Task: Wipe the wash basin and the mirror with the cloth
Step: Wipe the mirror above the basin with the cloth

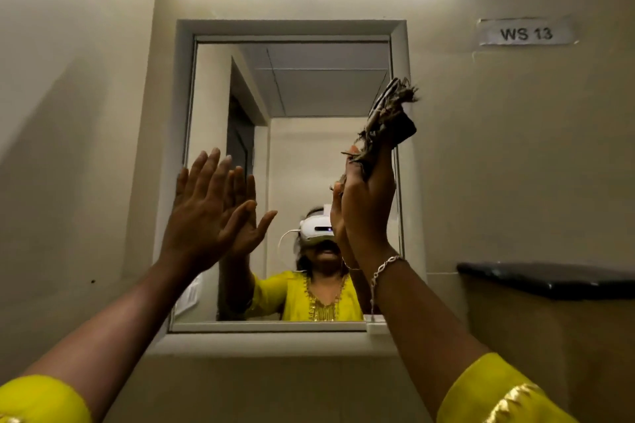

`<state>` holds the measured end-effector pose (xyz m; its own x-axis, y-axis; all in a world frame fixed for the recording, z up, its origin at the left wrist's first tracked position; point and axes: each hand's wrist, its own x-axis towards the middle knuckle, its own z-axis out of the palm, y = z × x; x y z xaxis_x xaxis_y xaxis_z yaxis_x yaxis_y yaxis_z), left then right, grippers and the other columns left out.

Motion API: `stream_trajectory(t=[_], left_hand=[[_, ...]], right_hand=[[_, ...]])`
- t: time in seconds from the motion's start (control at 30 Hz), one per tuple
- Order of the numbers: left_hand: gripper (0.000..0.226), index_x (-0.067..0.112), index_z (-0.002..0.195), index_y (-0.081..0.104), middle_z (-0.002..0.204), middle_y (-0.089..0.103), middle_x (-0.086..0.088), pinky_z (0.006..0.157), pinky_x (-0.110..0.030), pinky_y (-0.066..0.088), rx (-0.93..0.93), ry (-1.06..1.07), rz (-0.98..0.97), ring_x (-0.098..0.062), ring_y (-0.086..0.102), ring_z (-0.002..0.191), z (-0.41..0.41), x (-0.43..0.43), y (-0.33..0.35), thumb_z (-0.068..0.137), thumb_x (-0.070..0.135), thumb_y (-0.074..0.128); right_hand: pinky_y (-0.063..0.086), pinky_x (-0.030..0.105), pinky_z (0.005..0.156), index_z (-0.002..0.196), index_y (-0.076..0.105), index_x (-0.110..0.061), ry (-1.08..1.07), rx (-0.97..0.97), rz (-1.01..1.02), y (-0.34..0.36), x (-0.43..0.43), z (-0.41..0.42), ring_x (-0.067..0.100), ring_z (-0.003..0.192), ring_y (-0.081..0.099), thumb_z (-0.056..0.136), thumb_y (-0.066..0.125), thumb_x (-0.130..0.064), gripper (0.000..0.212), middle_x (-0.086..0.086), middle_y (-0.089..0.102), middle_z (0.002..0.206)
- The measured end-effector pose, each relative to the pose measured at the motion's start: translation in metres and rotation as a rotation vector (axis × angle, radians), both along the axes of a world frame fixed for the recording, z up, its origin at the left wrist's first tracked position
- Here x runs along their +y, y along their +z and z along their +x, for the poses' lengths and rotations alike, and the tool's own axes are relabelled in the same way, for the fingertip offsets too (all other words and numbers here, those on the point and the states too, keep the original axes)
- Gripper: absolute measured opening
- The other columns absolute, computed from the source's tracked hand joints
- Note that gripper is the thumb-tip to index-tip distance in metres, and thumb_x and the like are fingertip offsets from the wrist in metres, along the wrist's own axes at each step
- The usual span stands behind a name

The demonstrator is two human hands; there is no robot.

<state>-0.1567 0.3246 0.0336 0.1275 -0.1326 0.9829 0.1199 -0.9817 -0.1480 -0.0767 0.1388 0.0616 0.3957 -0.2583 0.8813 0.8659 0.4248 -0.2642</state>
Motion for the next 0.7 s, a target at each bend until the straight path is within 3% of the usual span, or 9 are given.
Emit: stream_trajectory(t=[0.1,0.2,0.27,0.33,0.47,0.53,0.63,0.7], left_hand=[[0.101,-0.005,0.146,0.033,0.155,0.028,-0.027,0.118,-0.049,0.007,-0.014,0.027,-0.016,-0.036,0.017,0.145,-0.002,0.016,0.014,0.089,0.075,0.005],[0.102,-0.006,0.144,0.035,0.153,0.031,-0.029,0.116,-0.053,0.013,-0.030,0.058,-0.039,-0.040,0.022,0.144,0.000,0.036,0.024,0.089,0.074,0.004],[0.103,-0.007,0.143,0.036,0.152,0.032,-0.029,0.116,-0.053,0.014,-0.034,0.068,-0.054,-0.040,0.023,0.144,0.002,0.048,0.030,0.089,0.075,0.004],[0.103,-0.007,0.143,0.037,0.151,0.033,-0.030,0.115,-0.054,0.015,-0.039,0.071,-0.050,-0.039,0.023,0.143,0.005,0.059,0.036,0.090,0.074,0.004],[0.101,-0.008,0.142,0.037,0.150,0.035,-0.030,0.116,-0.051,0.015,-0.060,0.047,-0.017,-0.034,0.022,0.140,0.013,0.076,0.047,0.091,0.073,0.007],[0.100,-0.007,0.143,0.036,0.151,0.034,-0.029,0.119,-0.045,0.012,-0.064,0.020,-0.014,-0.033,0.023,0.140,0.018,0.080,0.051,0.091,0.074,0.008],[0.097,-0.007,0.142,0.037,0.149,0.036,-0.030,0.112,-0.053,0.022,-0.092,0.009,-0.008,-0.034,0.026,0.139,0.024,0.082,0.056,0.092,0.072,0.010],[0.097,-0.007,0.141,0.038,0.149,0.036,-0.029,0.116,-0.049,0.017,-0.116,0.015,-0.014,-0.034,0.026,0.139,0.026,0.081,0.060,0.092,0.071,0.009]], right_hand=[[0.035,0.056,0.104,0.138,0.032,-0.020,-0.228,-0.134,-0.028,0.025,0.005,0.011,0.035,0.130,0.039,0.078,0.036,-0.037,0.062,0.020,0.044,0.137],[0.041,0.061,0.094,0.137,0.015,-0.043,-0.476,-0.208,-0.072,0.051,0.012,0.022,0.044,0.122,0.045,0.081,0.030,-0.035,0.058,0.019,0.043,0.139],[0.043,0.060,0.093,0.138,0.017,-0.032,-0.625,-0.261,-0.091,0.068,0.011,0.032,0.046,0.125,0.041,0.086,0.032,-0.023,0.056,0.019,0.034,0.145],[0.035,0.059,0.103,0.142,0.026,-0.016,-0.784,-0.299,-0.130,0.084,0.002,0.041,0.043,0.135,0.027,0.086,0.038,-0.008,0.058,0.020,0.028,0.148],[0.015,0.052,0.113,0.140,0.031,-0.011,-1.144,-0.343,-0.254,0.106,-0.013,0.049,0.039,0.138,0.018,0.083,0.023,-0.029,0.060,0.018,0.029,0.148],[0.011,0.051,0.114,0.141,0.029,-0.014,-1.207,-0.342,-0.315,0.117,-0.017,0.052,0.038,0.140,0.015,0.081,0.020,-0.034,0.064,0.016,0.025,0.150],[0.008,0.051,0.116,0.144,0.020,-0.020,-1.195,-0.271,-0.424,0.137,-0.017,0.056,0.033,0.142,0.005,0.088,0.033,-0.022,0.058,0.011,0.015,0.154],[0.001,0.050,0.116,0.145,0.011,-0.025,-1.190,-0.210,-0.552,0.145,-0.014,0.057,0.031,0.143,-0.005,0.093,0.038,-0.016,0.060,0.010,0.005,0.156]])
